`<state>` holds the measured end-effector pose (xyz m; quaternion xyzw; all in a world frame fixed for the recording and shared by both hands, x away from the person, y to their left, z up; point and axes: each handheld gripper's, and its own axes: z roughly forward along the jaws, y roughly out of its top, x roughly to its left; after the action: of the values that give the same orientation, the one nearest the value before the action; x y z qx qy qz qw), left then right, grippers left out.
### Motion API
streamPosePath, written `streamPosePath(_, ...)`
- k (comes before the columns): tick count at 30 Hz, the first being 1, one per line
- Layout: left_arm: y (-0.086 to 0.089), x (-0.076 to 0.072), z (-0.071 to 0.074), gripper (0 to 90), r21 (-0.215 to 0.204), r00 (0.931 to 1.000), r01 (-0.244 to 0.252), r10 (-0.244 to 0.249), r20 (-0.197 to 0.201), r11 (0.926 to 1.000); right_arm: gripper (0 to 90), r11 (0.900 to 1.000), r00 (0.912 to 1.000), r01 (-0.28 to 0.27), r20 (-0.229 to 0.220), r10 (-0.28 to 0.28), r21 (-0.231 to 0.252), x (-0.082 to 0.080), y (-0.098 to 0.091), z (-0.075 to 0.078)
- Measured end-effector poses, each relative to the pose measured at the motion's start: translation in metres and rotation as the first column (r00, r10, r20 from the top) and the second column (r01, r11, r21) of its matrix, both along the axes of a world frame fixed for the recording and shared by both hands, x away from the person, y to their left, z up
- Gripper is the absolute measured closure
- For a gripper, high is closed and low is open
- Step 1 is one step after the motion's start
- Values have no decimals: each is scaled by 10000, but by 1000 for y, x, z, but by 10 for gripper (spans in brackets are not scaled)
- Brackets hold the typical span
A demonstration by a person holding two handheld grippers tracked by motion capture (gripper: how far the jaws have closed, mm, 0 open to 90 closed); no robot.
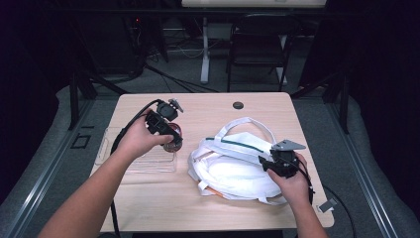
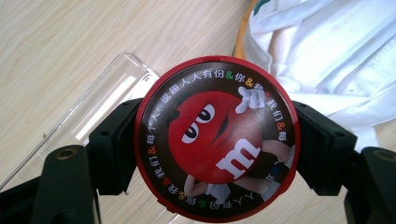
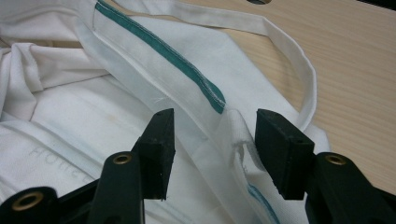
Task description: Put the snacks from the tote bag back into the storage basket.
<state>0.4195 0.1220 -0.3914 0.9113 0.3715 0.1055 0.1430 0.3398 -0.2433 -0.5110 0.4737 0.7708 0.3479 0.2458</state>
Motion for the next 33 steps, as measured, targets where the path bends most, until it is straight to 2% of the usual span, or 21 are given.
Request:
streamPosePath(17,24,3,-2,255,-20,9999,-124,124,-41,9999,481,10000,10000,9,31,-9,42,0,1,-1)
streamPosePath(18,26,4,-1,255,70,9999,-78,78,-92,9999,481,10000,10000,6,20,-6,35,0,1,-1)
streamPosePath(22,31,4,-4,255,-66,9998,-171,171,-92,9998,480,10000,10000,0,15,0,35,0,1,-1)
streamPosePath(29,39,5,-6,255,-42,9999,-155,155,1,9999,478,10000,10000,5,31,-5,18,0,1,-1)
streamPosePath(33,43,6,-9,255,-22,9998,-196,195,-90,9998,477,10000,10000,21,32,-21,5,0,1,-1)
